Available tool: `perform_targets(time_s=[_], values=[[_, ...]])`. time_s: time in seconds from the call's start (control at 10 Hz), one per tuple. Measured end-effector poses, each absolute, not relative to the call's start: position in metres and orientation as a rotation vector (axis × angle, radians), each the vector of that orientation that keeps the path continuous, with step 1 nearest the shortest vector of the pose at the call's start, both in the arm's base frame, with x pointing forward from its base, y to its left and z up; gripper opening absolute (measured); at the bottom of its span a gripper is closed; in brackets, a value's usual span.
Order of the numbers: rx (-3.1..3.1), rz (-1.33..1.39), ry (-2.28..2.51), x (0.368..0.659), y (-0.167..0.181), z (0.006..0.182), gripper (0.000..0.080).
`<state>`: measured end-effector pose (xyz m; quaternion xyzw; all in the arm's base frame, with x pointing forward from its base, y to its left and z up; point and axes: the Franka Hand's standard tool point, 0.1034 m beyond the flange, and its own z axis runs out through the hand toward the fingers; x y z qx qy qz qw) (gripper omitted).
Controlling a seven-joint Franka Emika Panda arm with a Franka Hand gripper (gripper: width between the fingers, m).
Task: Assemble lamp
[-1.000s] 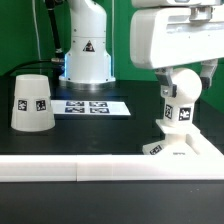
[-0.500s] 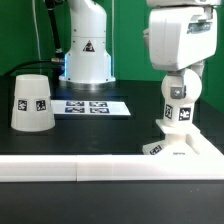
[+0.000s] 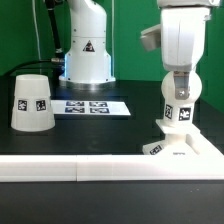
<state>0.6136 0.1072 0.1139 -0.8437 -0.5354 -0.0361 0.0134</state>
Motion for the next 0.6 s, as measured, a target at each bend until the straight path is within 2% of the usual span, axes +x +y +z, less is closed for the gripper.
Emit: perform_targets(time_s=[0.1, 0.5, 0.6], values=[[-2.629, -0.112, -1.668, 0.6137, 0.1071, 0.1139, 0.0575], [-2.66, -0.114, -1.611, 0.6138, 0.1067, 0.114, 0.0575], [-2.736, -0.113, -1.466, 0.6142, 0.1054, 0.1143, 0.0575]])
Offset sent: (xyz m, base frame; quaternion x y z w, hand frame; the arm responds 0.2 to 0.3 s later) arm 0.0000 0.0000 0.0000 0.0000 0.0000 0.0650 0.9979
